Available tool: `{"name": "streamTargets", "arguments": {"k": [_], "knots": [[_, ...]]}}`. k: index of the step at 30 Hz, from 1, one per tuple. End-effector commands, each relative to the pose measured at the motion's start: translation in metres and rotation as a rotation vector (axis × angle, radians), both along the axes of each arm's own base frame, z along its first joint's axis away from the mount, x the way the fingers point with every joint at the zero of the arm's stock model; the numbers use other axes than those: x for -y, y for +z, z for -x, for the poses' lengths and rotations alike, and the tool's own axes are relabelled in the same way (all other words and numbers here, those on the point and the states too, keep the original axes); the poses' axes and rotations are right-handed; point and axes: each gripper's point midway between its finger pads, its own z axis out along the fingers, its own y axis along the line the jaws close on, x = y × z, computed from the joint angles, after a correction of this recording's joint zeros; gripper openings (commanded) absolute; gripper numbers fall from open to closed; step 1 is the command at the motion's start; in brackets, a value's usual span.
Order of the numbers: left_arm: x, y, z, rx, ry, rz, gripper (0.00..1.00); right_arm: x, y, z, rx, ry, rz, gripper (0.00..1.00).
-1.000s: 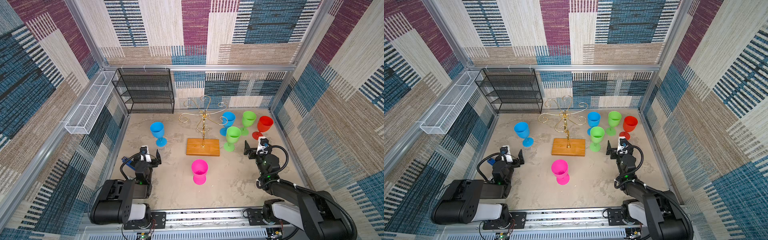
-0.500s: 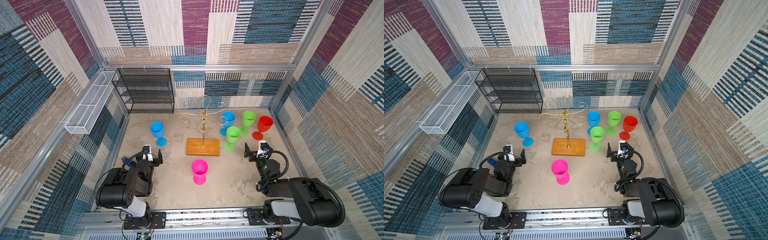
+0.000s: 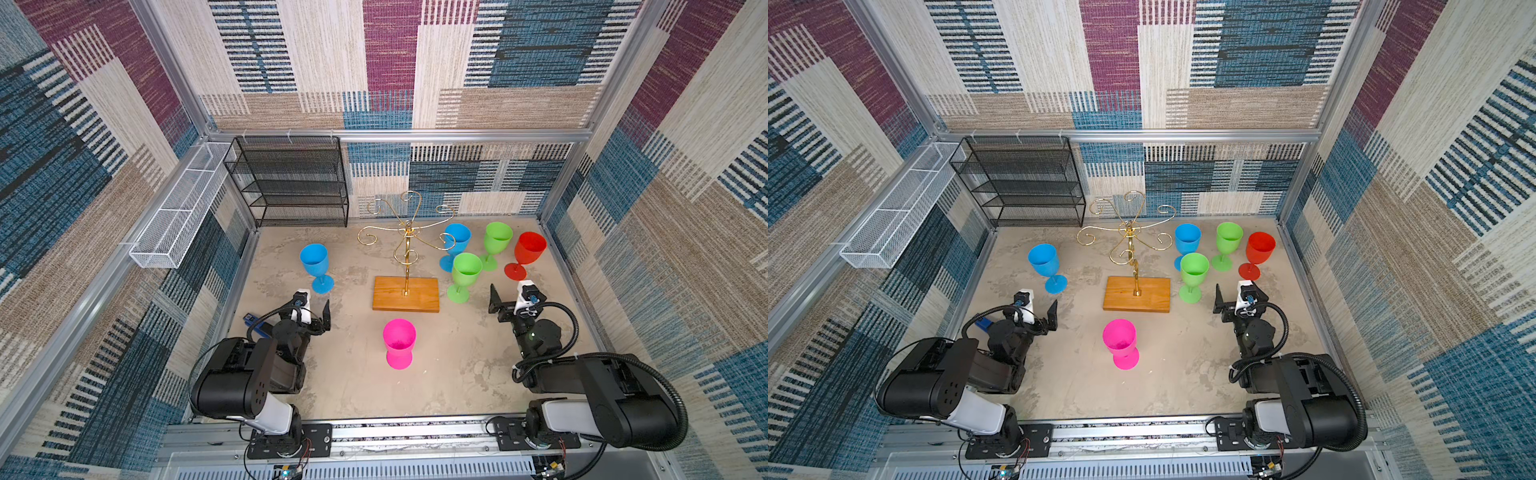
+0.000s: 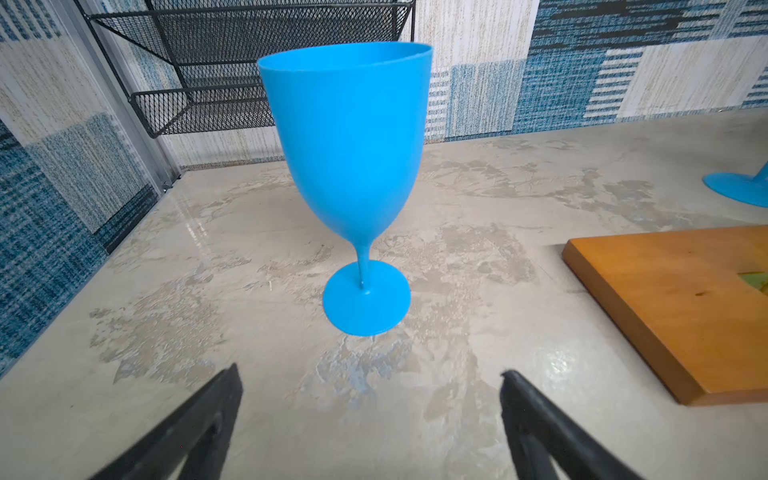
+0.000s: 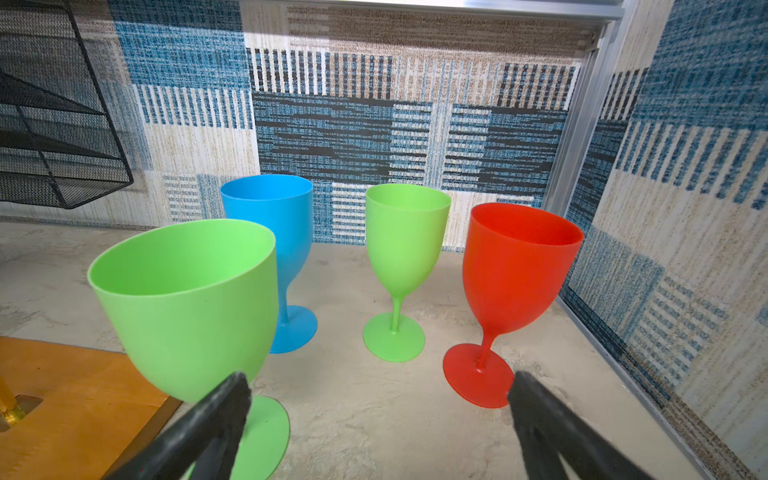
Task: Take the wine glass off the wine glass rack
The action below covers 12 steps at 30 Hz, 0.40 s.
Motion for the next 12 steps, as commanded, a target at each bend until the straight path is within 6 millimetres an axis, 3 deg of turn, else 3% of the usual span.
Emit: {"name": "streamTargets", "arguments": {"k": [1,10,12], "knots": [[-0.02,0.014,-0.003,0.057,0.12,0.008,0.99,0.001,0.01,0.0,0.047,-0.001,-0.004,0.99],[-0.018,0.012,-0.013,0.052,0.108,-0.004,0.99,0.002,0.004,-0.002,0.044,-0.007,-0.004,0.99],[-0.028,0.012,-0.015,0.046,0.171,0.004,0.99,0.003,0.005,-0.001,0.048,-0.008,-0.004,0.99]]}}
